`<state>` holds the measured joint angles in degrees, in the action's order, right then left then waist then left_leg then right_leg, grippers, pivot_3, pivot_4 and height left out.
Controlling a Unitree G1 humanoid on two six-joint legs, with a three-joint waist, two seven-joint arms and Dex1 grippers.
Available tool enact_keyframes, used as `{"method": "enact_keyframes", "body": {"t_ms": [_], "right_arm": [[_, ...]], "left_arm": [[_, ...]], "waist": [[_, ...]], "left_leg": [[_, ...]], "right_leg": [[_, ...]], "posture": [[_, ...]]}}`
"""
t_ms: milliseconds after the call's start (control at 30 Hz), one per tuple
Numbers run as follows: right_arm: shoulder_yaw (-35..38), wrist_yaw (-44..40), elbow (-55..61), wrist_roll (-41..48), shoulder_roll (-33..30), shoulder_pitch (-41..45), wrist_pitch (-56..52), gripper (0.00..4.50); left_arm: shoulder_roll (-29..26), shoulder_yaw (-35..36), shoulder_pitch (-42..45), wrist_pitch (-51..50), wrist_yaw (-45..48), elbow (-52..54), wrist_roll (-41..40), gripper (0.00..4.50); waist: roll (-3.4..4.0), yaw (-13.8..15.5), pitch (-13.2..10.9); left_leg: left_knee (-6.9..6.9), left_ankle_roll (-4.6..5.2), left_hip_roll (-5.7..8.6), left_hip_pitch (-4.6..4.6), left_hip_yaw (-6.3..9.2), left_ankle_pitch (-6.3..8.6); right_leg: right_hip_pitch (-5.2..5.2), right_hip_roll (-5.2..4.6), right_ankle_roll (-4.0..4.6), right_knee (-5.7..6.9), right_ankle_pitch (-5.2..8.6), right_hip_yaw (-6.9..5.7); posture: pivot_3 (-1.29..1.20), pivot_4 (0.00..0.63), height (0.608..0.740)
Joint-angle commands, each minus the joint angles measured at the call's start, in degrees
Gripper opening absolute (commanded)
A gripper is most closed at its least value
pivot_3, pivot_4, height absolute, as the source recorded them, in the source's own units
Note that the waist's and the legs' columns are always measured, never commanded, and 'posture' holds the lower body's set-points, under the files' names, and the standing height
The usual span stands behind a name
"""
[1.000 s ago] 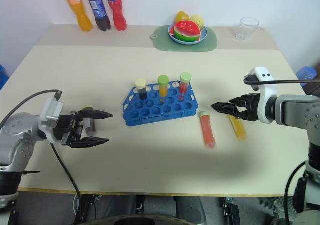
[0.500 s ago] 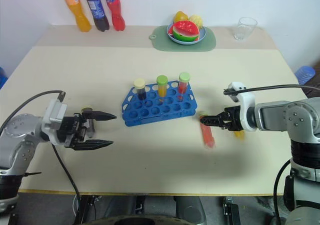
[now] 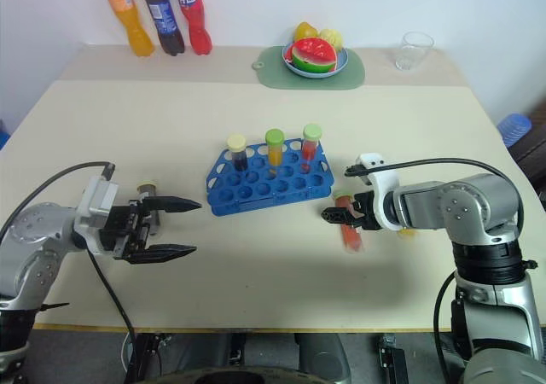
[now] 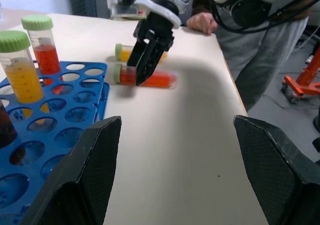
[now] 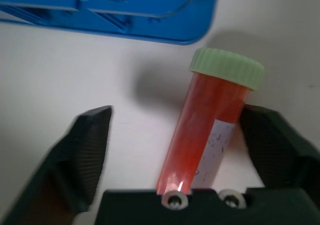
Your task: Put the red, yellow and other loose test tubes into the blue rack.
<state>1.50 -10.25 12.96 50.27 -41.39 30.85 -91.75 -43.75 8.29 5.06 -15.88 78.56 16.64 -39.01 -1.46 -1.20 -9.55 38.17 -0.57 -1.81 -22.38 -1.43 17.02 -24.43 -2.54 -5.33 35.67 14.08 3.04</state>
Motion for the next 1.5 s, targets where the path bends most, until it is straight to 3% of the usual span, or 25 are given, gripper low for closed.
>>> {"method": "enact_keyframes", "body": {"t_ms": [33,133,167,367,533,667,767,833,967,1100,1267,1500], "right_arm": [[-5.46,-1.99,2.72,-3.99,-2.33,-2.13,2.06,2.21],[-8.34,-5.27,4.59,-6.29,-4.97,-3.27,5.08,0.97],[-9.79,-6.41,5.47,-7.76,-6.38,-3.94,7.14,0.82],[-15.39,-12.46,7.97,-15.16,-12.16,-6.98,17.72,0.82],[-10.25,-17.99,10.57,-16.04,-13.04,-10.17,26.12,0.82],[2.7,-28.13,17.63,-8.98,-8.47,-16.74,39.4,0.82],[7.54,-35.28,20.24,-5.56,-3.19,-19.81,49.4,0.82],[7.49,-37.81,19.48,-6.43,1.45,-19.49,56.81,0.82],[5.92,-36.27,14.27,-7.43,8.85,-14.94,61.84,0.82],[2.74,-34.93,2.79,-18.15,17.47,-12.4,77.2,0.82],[-0.06,-34.28,-8.8,-27.25,23.87,-12.86,92.43,0.82],[1.07,-34.18,-18.35,-29.68,26.18,-11.94,101.49,0.82]], "left_arm": [[-0.22,0.96,-0.37,0.2,-0.26,1.79,-1.06,3.72],[-0.21,0.88,-0.33,0.31,-0.37,1.62,-0.94,3.72],[-0.15,0.81,-0.3,0.36,-0.47,1.62,-0.89,3.72],[0.27,0.32,0.39,0.76,-0.61,1.08,-0.64,3.72],[0.66,0.15,0.91,0.96,-0.78,0.72,-0.49,3.72],[0.84,0.45,0.96,1.11,-1.2,0.41,-0.53,3.72],[1.17,0.2,1.08,1.21,-1.54,0.17,-0.46,3.72],[1.65,-0.18,1.49,1.24,-1.82,-0.08,-0.38,3.72],[2.56,-0.39,2.35,1.34,-2.07,-0.78,-0.41,3.72],[3.48,-0.15,2.79,1.69,-2.7,-1.74,-0.22,3.72],[4.4,0.15,1.97,2.21,-3.44,-1.97,-0.16,3.72],[4.57,1.58,1.73,2.43,-4.73,-2.53,-0.58,3.72]], "waist": [[0.0,0.05,0.0],[0.0,0.09,0.01],[0.0,0.1,0.01],[-0.16,0.37,0.11],[-0.27,0.43,0.17],[-0.22,0.45,0.13],[-0.14,0.06,0.08],[-0.12,0.15,0.07],[-0.09,0.21,0.05],[-0.09,0.21,0.05],[0.01,0.25,0.0],[0.07,0.18,-0.04]], "left_leg": [[0.0,0.0,0.0,0.0,0.0,0.0],[-0.01,0.0,0.02,-0.01,0.01,0.0],[-0.01,0.0,0.02,-0.01,0.01,0.0],[0.02,0.0,0.03,-0.01,0.01,0.0],[0.03,0.0,0.03,-0.01,0.01,0.0],[0.02,0.0,0.05,-0.04,0.01,0.0],[-0.02,0.03,0.02,-0.03,0.02,0.02],[-0.01,0.02,0.0,0.02,0.06,0.02],[0.07,0.02,0.02,0.06,0.06,0.01],[0.08,0.01,0.05,0.08,0.05,0.01],[0.05,0.01,0.07,0.07,0.04,0.01],[0.04,-0.01,0.07,0.08,0.04,0.0]], "right_leg": [[0.0,0.0,0.0,0.0,0.0,0.0],[0.0,0.0,0.0,0.0,0.01,-0.01],[0.0,0.0,0.0,-0.01,0.0,-0.01],[0.03,-0.05,0.0,-0.03,0.01,-0.01],[0.05,-0.05,0.0,-0.04,0.01,-0.01],[0.03,-0.03,-0.02,-0.06,0.0,-0.03],[0.0,0.1,-0.19,-0.03,-0.09,-0.02],[-0.01,0.15,-0.21,0.09,-0.1,-0.03],[-0.01,0.13,-0.2,0.28,-0.09,-0.03],[-0.02,0.11,-0.18,0.36,-0.09,-0.03],[-0.07,0.08,-0.19,0.45,-0.1,-0.04],[-0.09,0.04,-0.19,0.47,-0.1,-0.04]], "posture": [[0.0,0.15,0.74],[0.0,0.15,0.74],[0.0,0.15,0.74],[0.0,0.15,0.74],[0.0,0.15,0.74],[0.0,0.15,0.74],[0.0,0.15,0.74],[0.0,0.15,0.74],[0.0,0.15,0.74],[0.0,0.15,0.74],[0.0,0.15,0.74],[0.0,0.15,0.74]]}}
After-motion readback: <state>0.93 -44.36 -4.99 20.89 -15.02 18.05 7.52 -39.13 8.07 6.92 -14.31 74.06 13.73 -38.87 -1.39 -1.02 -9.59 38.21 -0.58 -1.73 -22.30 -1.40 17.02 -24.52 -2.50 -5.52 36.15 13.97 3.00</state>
